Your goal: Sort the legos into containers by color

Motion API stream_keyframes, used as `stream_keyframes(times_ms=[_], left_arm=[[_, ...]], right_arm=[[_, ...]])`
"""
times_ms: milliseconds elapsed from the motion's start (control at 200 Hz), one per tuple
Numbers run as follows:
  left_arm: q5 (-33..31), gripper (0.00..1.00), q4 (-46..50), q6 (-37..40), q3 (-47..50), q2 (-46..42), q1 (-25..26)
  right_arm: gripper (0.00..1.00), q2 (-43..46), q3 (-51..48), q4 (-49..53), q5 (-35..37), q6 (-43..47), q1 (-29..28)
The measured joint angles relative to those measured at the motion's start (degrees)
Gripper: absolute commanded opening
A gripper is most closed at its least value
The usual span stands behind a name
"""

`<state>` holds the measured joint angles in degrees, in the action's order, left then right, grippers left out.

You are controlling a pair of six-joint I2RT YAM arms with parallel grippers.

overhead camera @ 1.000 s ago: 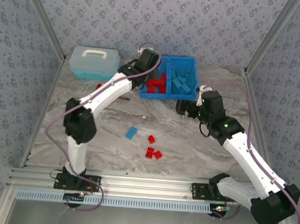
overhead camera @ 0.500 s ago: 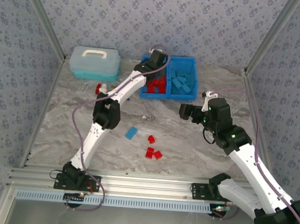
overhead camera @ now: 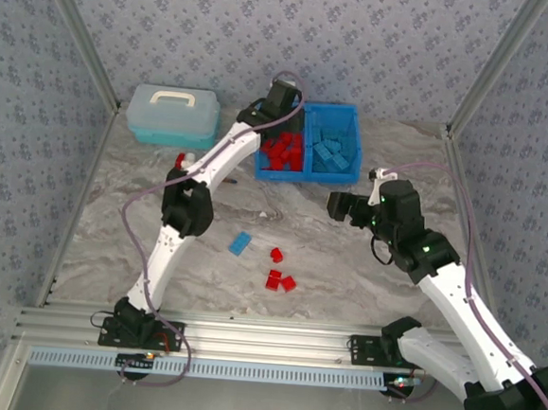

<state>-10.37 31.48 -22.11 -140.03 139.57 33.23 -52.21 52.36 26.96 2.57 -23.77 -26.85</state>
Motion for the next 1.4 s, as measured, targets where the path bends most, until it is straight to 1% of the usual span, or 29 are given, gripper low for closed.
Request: stream_keyframes(times_ms=[65, 140, 205, 285, 345, 415, 545, 680, 799, 929, 1074, 1099, 1139, 1224, 1269, 1334, 1399], left_arm=[[0.15, 0.55, 0.33, -0.26, 7.3, -7.41, 0.92], [-0.22, 0.55, -0.44, -0.79, 19.45, -18.82, 2.82], [-1.01, 0.54, -1.22, -2.05, 30.08, -29.46, 5.68], [-1.86, 0.54, -1.88, -3.52, 40.89, -40.09, 9.92], [-2.45, 0.55, -2.27, -4.33, 47.89, -45.86, 13.42], [-2.75, 0.55, -1.9, -5.75, 54.8, -49.66, 16.76], [-2.47, 0.56, -0.02, -12.9, 64.67, -49.75, 19.69], [-2.05, 0.59, 1.18, -24.04, 72.78, -47.63, 22.6], [-0.85, 0.63, 0.87, -33.44, 73.99, -43.98, 24.9], [0.83, 0.76, -0.17, -41.33, 73.94, -39.63, 25.38], [1.88, 0.76, -0.87, -48.19, 73.94, -36.3, 25.49], [2.03, 0.74, -1.09, -49.0, 73.94, -35.93, 25.55], [2.23, 0.68, -1.49, -50.01, 73.94, -35.43, 25.64], [2.25, 0.49, -1.97, -51.8, 73.9, -34.25, 25.73], [1.92, 0.41, -0.79, -51.8, 73.46, -33.68, 25.7], [1.97, 0.32, -0.17, -52.43, 73.05, -33.44, 25.66], [2.01, 0.26, 0.0, -52.68, 72.59, -33.07, 25.73]], right_arm=[[1.0, -0.61, 0.0, -0.28, 0.02, -0.02, 0.15], [1.0, -1.27, 0.0, -0.63, 0.02, -0.02, 0.33], [1.0, -1.81, 0.02, -1.11, 0.09, -0.02, 0.46], [1.0, -2.56, 0.02, -2.05, 0.46, -0.04, 0.66], [1.0, -3.1, 0.0, -2.89, 0.68, -0.04, 0.94], [1.0, -3.96, 0.0, -4.13, 0.66, -0.04, 1.57], [1.0, -5.99, 0.04, -5.11, 0.39, -0.04, 2.73], [1.0, -7.74, 0.04, -5.16, -0.04, -0.04, 3.17], [1.0, -7.82, 0.04, -5.18, -0.48, -0.39, 3.26], [1.0, -7.72, 0.04, -5.14, -0.48, -0.44, 3.28], [1.0, -6.6, -0.11, -4.9, -0.48, -0.44, 3.69], [1.0, -6.29, -0.17, -4.9, -0.46, -0.44, 3.82], [1.0, -5.79, -0.35, -4.92, -0.46, -0.44, 4.02], [1.0, -5.03, -0.9, -4.9, -0.48, -0.44, 4.39], [1.0, -4.94, -1.07, -4.9, -0.48, -0.44, 4.5], [1.0, -4.94, -1.18, -4.87, -0.5, -0.44, 4.66], [1.0, -4.92, -1.22, -4.85, -0.5, -0.44, 4.68]])
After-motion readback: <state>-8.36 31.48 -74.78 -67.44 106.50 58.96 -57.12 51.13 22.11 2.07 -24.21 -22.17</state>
